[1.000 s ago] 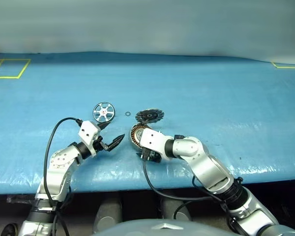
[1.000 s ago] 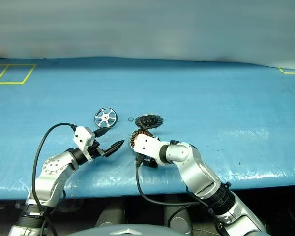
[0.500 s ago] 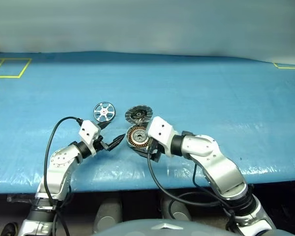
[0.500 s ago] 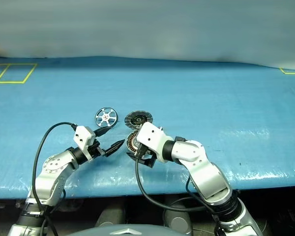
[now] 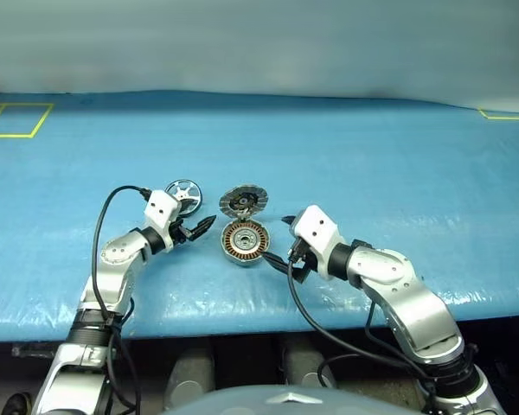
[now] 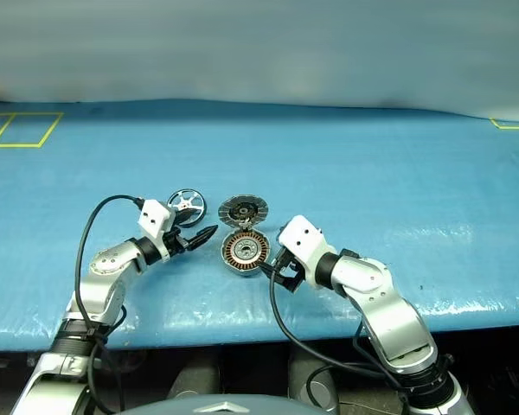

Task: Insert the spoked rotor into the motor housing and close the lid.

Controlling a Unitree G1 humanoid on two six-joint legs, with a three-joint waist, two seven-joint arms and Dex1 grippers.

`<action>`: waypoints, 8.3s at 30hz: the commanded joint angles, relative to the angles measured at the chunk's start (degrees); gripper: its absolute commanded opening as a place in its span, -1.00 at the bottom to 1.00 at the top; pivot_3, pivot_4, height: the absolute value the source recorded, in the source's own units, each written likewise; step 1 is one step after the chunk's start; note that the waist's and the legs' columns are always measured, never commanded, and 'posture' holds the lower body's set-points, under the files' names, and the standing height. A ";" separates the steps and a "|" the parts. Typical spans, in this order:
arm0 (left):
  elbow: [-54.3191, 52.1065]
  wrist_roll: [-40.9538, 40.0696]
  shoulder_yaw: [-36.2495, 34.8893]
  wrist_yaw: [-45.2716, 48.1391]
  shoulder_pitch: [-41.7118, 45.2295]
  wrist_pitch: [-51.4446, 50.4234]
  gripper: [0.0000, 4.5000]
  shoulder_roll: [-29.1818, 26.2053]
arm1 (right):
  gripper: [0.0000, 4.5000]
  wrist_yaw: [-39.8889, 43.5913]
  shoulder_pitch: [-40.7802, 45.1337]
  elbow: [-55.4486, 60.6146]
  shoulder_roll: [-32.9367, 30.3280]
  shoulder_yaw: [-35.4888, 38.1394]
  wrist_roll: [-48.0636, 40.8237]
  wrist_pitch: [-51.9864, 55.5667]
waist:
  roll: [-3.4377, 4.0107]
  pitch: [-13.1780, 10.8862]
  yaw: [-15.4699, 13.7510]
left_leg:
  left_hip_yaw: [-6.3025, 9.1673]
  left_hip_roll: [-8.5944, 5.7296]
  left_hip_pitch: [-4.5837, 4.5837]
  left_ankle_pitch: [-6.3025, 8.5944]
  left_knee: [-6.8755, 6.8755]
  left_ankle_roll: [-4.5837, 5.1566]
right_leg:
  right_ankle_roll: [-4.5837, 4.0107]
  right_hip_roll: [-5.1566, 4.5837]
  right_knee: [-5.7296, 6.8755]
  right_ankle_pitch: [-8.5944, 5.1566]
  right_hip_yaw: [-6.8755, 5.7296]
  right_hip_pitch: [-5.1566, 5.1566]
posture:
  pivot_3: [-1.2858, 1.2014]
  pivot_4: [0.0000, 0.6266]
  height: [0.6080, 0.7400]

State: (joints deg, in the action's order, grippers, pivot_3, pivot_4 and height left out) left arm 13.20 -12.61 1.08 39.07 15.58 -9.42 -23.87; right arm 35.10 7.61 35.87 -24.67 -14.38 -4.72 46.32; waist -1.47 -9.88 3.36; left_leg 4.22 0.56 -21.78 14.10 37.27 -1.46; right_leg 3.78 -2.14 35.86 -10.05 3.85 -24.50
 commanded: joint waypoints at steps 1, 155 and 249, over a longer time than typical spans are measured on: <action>3.32 0.43 0.39 1.63 2.47 0.73 0.43 0.36 | 1.00 -1.32 -0.27 0.96 -0.04 0.32 -0.54 -1.54 | 0.00 0.00 -0.09 | 0.00 0.00 0.00 0.00 0.00 0.00 | 0.00 0.00 0.00 0.00 0.00 0.00 | 0.03 -0.52 1.00; -1.15 1.48 13.28 24.77 9.64 -3.41 0.17 -0.93 | 1.00 -0.45 -8.92 -8.09 -4.27 3.59 -6.70 -16.04 | -0.05 0.01 -0.48 | 0.01 -0.01 -0.02 0.00 0.08 0.01 | 0.04 0.01 0.01 0.02 0.04 0.05 | 0.03 -0.52 1.00; 39.83 49.07 33.71 25.00 53.38 20.22 0.70 -11.19 | 1.00 2.91 -2.59 -10.14 -7.55 1.60 -6.52 -14.74 | -0.30 -0.18 -1.21 | 0.10 -0.09 -0.57 0.10 0.71 0.18 | 0.42 0.03 0.04 0.25 0.06 -0.10 | 0.03 -0.52 1.00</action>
State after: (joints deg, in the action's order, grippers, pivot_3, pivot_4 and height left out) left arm 54.36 37.11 36.48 63.86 68.60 11.27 -34.50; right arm 37.63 4.26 24.85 -32.03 -13.13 -11.33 31.95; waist -1.77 -10.05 2.15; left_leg 4.32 0.47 -22.35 14.20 37.98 -1.28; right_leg 4.20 -2.11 35.90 -9.79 3.92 -24.61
